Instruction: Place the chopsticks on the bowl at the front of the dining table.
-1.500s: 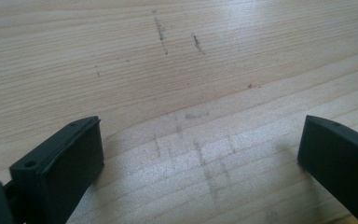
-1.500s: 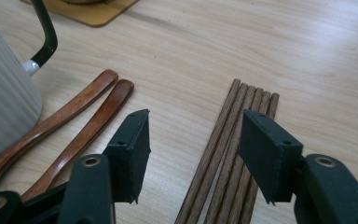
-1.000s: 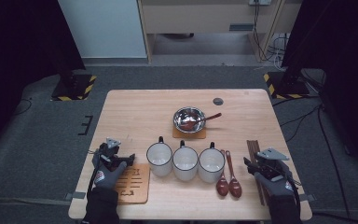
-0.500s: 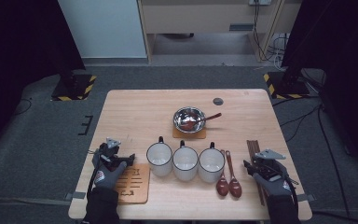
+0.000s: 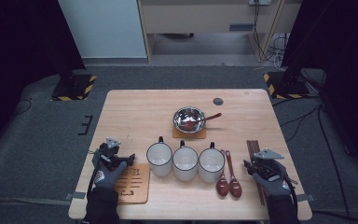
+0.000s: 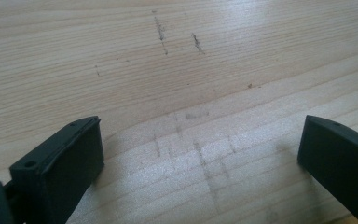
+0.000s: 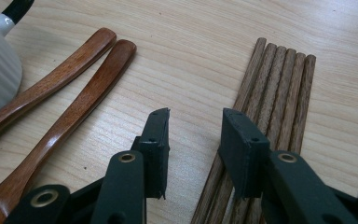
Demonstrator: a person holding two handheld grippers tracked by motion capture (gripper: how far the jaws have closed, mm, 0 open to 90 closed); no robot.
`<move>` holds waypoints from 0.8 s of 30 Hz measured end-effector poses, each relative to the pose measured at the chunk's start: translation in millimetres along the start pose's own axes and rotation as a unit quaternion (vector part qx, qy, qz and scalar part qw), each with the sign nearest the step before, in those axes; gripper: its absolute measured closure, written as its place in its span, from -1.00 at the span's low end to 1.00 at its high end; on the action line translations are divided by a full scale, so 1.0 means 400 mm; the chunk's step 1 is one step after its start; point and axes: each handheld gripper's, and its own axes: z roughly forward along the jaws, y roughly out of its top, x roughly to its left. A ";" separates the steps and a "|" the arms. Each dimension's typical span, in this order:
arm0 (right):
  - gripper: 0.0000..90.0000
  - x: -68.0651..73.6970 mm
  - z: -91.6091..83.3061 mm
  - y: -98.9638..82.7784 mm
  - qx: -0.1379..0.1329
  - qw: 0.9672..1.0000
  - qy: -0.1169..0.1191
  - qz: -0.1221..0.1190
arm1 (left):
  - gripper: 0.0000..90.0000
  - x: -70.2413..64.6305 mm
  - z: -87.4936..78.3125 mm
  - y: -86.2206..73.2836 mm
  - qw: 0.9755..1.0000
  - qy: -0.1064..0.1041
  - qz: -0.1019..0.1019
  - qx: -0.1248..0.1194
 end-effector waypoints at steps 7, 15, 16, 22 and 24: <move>0.39 -0.008 -0.002 -0.002 0.000 1.000 -0.006 0.003 | -1.00 0.000 0.000 0.000 1.000 0.000 0.000 0.000; 0.40 0.001 0.001 0.001 0.002 1.000 0.004 0.003 | -1.00 0.000 0.000 0.000 1.000 0.000 0.000 0.000; 0.40 0.003 0.003 0.001 0.002 1.000 0.006 0.005 | -1.00 0.000 0.000 0.000 1.000 0.000 0.000 0.000; 0.39 0.000 -0.003 0.004 -0.003 1.000 0.002 0.006 | -1.00 0.000 0.000 0.000 1.000 0.000 0.000 0.000; 0.38 -0.006 -0.004 0.002 -0.004 1.000 -0.003 0.008 | -1.00 0.000 0.000 0.000 1.000 0.000 0.000 0.000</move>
